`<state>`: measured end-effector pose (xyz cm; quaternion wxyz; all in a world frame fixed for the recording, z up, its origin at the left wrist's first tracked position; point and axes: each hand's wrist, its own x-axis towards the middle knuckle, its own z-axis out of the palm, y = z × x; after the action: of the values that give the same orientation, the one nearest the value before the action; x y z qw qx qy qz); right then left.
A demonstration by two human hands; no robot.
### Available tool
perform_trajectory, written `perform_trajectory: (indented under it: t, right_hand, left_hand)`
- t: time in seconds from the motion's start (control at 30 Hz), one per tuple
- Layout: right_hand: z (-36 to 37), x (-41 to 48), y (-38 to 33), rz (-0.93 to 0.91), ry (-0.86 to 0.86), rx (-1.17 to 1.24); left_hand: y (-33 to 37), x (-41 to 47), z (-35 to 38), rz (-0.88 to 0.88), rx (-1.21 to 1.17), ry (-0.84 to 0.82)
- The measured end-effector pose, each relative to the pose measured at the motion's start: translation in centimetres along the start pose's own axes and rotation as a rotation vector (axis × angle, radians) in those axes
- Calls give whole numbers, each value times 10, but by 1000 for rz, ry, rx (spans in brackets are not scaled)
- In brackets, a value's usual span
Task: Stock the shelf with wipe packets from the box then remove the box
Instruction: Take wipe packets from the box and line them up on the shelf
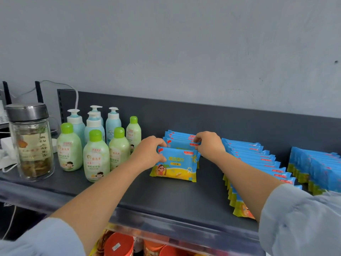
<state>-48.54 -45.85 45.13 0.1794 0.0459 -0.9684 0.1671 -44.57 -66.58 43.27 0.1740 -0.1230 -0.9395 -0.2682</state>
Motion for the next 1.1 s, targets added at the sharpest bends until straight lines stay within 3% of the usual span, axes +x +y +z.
perform_trajectory:
  t: [0.57,1.1]
  right_hand:
    - [-11,-1,-2,-34,-96,-39]
    - [-9,-12,-4,-75,-132,-87]
  left_hand:
    - [3,32,30,78,244,152]
    - [4,26,38,97,413,42]
